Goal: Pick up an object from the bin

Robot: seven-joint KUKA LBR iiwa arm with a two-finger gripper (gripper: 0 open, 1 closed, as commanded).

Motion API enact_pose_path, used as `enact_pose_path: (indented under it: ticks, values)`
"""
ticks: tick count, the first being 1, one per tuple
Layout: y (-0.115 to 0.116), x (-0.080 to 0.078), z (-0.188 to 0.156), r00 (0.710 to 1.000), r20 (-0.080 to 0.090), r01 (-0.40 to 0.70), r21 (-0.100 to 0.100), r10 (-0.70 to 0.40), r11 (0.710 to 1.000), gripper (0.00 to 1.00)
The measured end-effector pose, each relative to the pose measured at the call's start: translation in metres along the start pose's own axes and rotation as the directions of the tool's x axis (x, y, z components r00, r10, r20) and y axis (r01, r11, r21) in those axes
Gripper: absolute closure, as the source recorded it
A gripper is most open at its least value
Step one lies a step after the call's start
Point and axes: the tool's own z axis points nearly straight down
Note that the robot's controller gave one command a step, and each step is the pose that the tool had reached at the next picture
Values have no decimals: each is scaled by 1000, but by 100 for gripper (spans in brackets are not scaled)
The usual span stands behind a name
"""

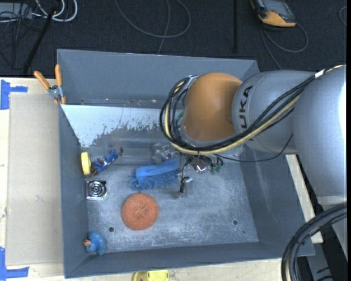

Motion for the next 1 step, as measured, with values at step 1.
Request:
enact_pose_path:
  ticks: [1]
  values:
    - [12,-3,-8,993,-3,-114,-2,114,993,100]
